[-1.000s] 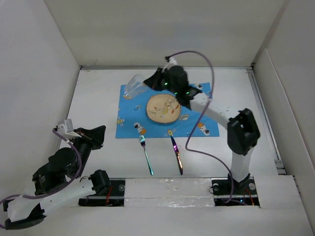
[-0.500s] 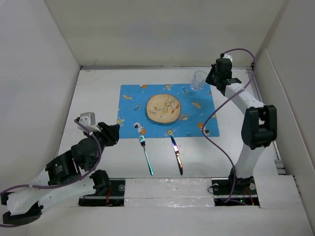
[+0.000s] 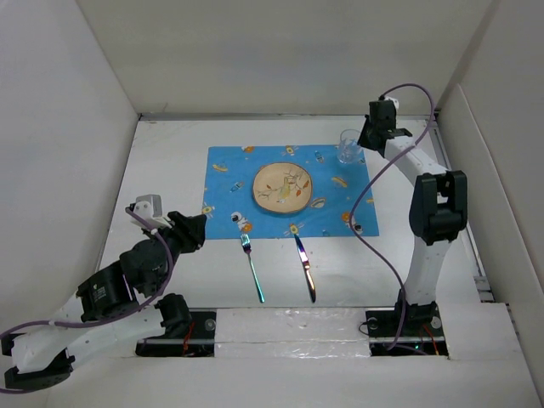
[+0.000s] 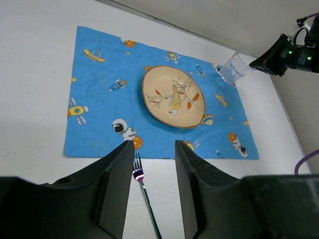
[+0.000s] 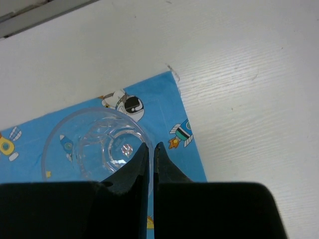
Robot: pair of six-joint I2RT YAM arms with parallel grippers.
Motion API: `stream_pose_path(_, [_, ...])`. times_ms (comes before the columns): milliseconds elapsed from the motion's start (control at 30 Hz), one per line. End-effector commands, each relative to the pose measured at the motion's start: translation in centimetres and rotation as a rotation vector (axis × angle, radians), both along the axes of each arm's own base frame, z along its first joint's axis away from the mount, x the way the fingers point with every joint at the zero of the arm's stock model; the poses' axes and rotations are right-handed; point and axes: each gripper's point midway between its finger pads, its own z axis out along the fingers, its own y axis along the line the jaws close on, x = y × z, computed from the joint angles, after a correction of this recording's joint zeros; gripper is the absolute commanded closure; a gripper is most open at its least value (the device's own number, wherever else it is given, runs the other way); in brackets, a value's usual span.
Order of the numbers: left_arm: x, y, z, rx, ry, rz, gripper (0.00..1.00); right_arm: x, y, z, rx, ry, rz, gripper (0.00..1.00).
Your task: Set the dinner table for one person
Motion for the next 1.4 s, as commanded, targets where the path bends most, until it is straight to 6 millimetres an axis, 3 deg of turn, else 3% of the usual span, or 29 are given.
stream_pose_path(0, [0.0, 0.2, 1.4, -0.041, -0.031, 0.002, 0.64, 2.1, -1.5, 3.1, -0.035, -0.081, -0.037, 1.00])
stream_pose_path(367, [-0.1, 0.2, 1.5, -0.047, -0.034, -0.001, 0.64, 2.8, -1.8, -0.1, -0.055, -0.016, -0.049, 1.00])
stream_pose_path(433, [0.0, 0.2, 1.5, -0.050, -0.034, -0.001, 0.64, 2.8, -1.7, -0.3, -0.049, -0.011, -0.052, 0.93])
stream_pose_path(500, [0.0, 0.2, 1.5, -0.045, -0.034, -0.002, 0.62, 2.6, -1.6, -0.2, -0.041, -0.014, -0.054, 0.74])
stream_pose_path(533, [-0.1, 0.2, 1.5, -0.045, -0.034, -0.003, 0.62, 2.5, -1.6, 0.6, -0.034, -0.024, -0.052, 0.68])
stream_pose_path(567, [0.0, 0.2, 1.4, -0.045, -0.034, -0.003, 0.61, 2.4, -1.5, 1.3, -0.030, -0.036, -0.051, 0.56])
stream_pose_path(633, [0.0, 0.1, 1.5, -0.047, -0.036, -0.003, 0.59, 2.2, -1.3, 3.0, -0.013, -0.075, -0.041, 0.48])
stream_pose_path(667, [0.0, 0.1, 1.5, -0.048, -0.036, -0.005, 0.55, 1.8, -1.1, 5.3, -0.002, -0.117, -0.032, 0.44])
stream_pose_path(700, [-0.1, 0.0, 1.5, -0.046, -0.035, -0.009, 0.54, 1.6, -1.0, 6.2, 0.008, -0.132, -0.026, 0.42])
stream_pose_path(733, [-0.1, -0.1, 1.5, -0.048, -0.034, -0.014, 0.48, 0.2, -0.1, 9.5, 0.040, -0.189, -0.004, 0.39])
stream_pose_path(800, [-0.1, -0.1, 1.5, -0.048, -0.034, -0.017, 0.45, -1.0, 0.7, 12.3, 0.057, -0.247, 0.013, 0.39])
stream_pose_path(833, [-0.2, -0.2, 1.5, -0.050, -0.033, -0.024, 0.44, -2.1, 2.0, 11.6, 0.068, -0.239, 0.038, 0.40])
stream_pose_path(867, [-0.2, -0.3, 1.5, -0.053, -0.034, -0.029, 0.43, -3.2, 3.1, 11.9, 0.082, -0.245, 0.068, 0.55])
stream_pose_path(900, [-0.3, -0.4, 1.7, -0.060, -0.036, -0.038, 0.43, -5.0, 4.2, 14.8, 0.114, -0.317, 0.096, 0.68])
stream_pose_path(933, [-0.4, -0.3, 1.7, -0.062, -0.040, -0.042, 0.44, -5.9, 6.0, 15.6, 0.149, -0.370, 0.148, 0.83])
stream_pose_path(967, [-0.4, -0.3, 1.8, -0.068, -0.044, -0.047, 0.57, -10.2, 11.3, 11.5, 0.213, -0.317, 0.279, 1.00])
stream_pose_path(1000, [-0.5, -0.3, 1.8, -0.068, -0.044, -0.050, 0.58, -10.3, 11.3, 11.5, 0.213, -0.317, 0.281, 1.00])
stream_pose_path(1033, [-0.6, -0.3, 2.0, -0.080, -0.048, -0.056, 0.65, -12.1, 13.5, 13.6, 0.263, -0.408, 0.354, 1.00])
stream_pose_path(1067, [-0.6, -0.3, 2.0, -0.081, -0.050, -0.057, 0.84, -15.7, 16.7, 9.6, 0.275, -0.326, 0.436, 1.00])
stream_pose_path(1100, [-0.7, -0.3, 2.0, -0.084, -0.049, -0.063, 0.98, -17.5, 18.1, 8.7, 0.285, -0.303, 0.475, 1.00])
stream_pose_path(1133, [-0.8, -0.3, 2.2, -0.093, -0.056, -0.070, 1.00, -19.7, 18.4, 7.6, 0.262, -0.255, 0.484, 1.00])
stream_pose_path(1167, [-0.8, -0.4, 2.2, -0.097, -0.056, -0.074, 1.00, -21.6, 18.9, 5.9, 0.236, -0.195, 0.497, 1.00])
stream_pose_path(1200, [-0.8, -0.4, 2.2, -0.096, -0.056, -0.077, 1.00, -25.1, 20.9, 3.9, 0.227, -0.127, 0.562, 1.00])
stream_pose_path(1233, [-0.8, -0.5, 2.1, -0.095, -0.053, -0.077, 1.00, -27.2, 20.1, 1.9, 0.165, -0.052, 0.548, 1.00])
stream_pose_path(1267, [-0.8, -0.5, 2.1, -0.092, -0.053, -0.079, 1.00, -29.0, 19.9, 2.0, 0.156, -0.041, 0.546, 1.00])
stream_pose_path(1300, [-0.8, -0.5, 2.2, -0.096, -0.054, -0.077, 0.99, -31.8, 20.6, 0.7, 0.158, 0.008, 0.575, 1.00])
stream_pose_path(1333, [-0.9, -0.4, 2.2, -0.097, -0.053, -0.078, 0.94, -33.5, 19.0, -0.7, 0.098, 0.073, 0.554, 0.96])
stream_pose_path(1367, [-0.9, -0.4, 2.3, -0.101, -0.054, -0.076, 0.83, -34.5, 18.4, -0.3, 0.104, 0.074, 0.540, 0.75])
